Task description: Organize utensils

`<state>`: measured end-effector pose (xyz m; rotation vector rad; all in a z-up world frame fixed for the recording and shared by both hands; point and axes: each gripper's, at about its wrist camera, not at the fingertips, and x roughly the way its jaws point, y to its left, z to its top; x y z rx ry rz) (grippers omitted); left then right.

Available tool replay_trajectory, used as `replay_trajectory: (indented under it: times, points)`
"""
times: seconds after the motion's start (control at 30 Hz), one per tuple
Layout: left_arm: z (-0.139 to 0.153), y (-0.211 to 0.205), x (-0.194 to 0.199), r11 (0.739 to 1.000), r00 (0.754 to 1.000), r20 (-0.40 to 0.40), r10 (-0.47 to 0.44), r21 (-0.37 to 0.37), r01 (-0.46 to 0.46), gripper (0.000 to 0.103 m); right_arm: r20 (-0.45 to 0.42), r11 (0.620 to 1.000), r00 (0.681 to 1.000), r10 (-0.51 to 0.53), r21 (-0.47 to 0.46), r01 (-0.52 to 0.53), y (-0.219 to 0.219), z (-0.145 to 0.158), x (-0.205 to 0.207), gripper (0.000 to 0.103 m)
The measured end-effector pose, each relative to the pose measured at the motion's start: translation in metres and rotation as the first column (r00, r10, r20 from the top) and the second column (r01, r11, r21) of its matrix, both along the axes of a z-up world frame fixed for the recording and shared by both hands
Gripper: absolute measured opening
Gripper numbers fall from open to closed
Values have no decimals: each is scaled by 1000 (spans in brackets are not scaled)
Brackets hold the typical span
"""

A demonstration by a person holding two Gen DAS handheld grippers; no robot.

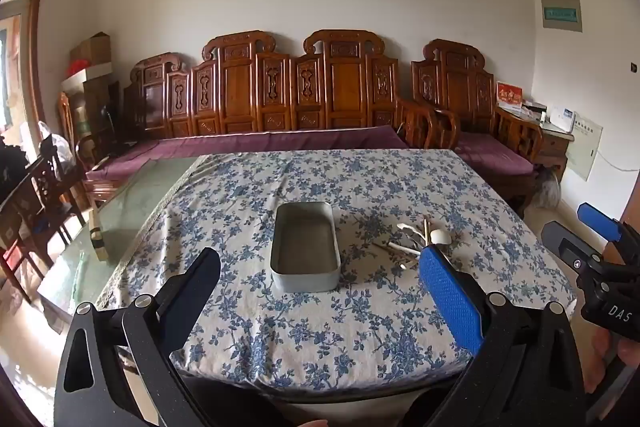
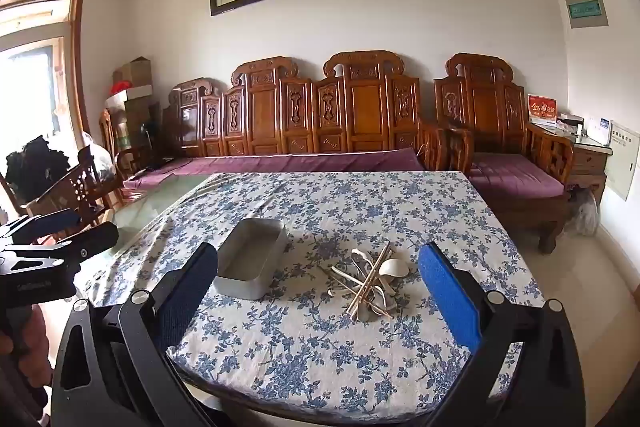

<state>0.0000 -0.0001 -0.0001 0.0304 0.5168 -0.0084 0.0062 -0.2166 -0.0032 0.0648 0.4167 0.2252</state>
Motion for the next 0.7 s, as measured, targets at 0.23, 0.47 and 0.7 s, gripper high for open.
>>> replay_trajectory:
  times: [0.23, 0.47, 0.7]
  points:
    - [0, 0, -1, 1000, 1000, 3, -2, -4, 2, 97, 0, 1000, 1000, 0, -2, 0, 1, -1, -1, 100]
    - [0, 0, 0, 1000, 1000, 2, -2, -7, 2, 97, -1, 1000, 1000, 1, -1, -1, 1, -2, -1, 100]
    - [2, -4, 1, 1000, 1000, 8, -2, -6, 2, 97, -2, 1000, 1000, 1, 1, -1, 1, -2, -1, 100]
